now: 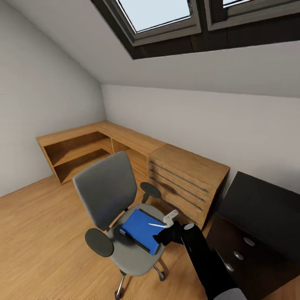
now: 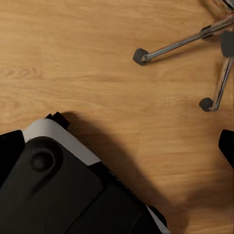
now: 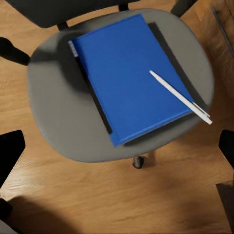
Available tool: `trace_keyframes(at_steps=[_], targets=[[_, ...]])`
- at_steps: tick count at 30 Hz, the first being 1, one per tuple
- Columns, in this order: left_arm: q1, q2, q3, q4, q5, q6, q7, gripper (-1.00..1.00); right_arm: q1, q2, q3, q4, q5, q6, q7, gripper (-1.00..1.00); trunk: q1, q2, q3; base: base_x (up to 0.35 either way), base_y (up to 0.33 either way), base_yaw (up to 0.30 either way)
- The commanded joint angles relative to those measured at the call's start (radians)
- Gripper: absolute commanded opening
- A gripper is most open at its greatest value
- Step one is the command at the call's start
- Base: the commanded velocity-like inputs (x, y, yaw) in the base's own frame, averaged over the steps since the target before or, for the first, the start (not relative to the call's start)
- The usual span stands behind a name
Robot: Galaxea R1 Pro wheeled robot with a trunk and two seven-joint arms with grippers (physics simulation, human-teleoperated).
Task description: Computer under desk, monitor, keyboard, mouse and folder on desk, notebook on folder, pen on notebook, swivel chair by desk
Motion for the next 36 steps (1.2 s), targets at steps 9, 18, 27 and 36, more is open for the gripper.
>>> trace_keyframes(at_steps=[9, 18, 27, 36], targets=[[0.005, -0.012, 0.101, -0.006, 0.058, 0.017, 0.004, 1.00, -0.004, -0.064, 0.004, -0.006, 0.009, -0.057, 0.095, 1.00, 0.000, -0.001, -0.001, 0.000, 0.000, 0.276], [0.016, -0.013, 0.108, 0.019, 0.097, 0.009, 0.006, 1.00, 0.000, -0.084, -0.001, 0.010, 0.014, -0.249, 0.103, 1.00, 0.000, -0.001, -0.001, 0.155, 0.000, 0.097], [0.014, -0.012, 0.111, 0.064, 0.103, 0.010, 0.005, 1.00, -0.043, -0.135, -0.010, 0.194, 0.017, -0.406, 0.217, 1.00, 0.000, -0.001, -0.001, 0.235, 0.000, 0.006], [0.011, -0.014, 0.111, 0.081, 0.103, 0.005, 0.005, 1.00, -0.113, -0.172, -0.014, 0.275, 0.019, -0.422, 0.277, 1.00, 0.000, -0.001, -0.001, 0.017, 0.000, 0.000]])
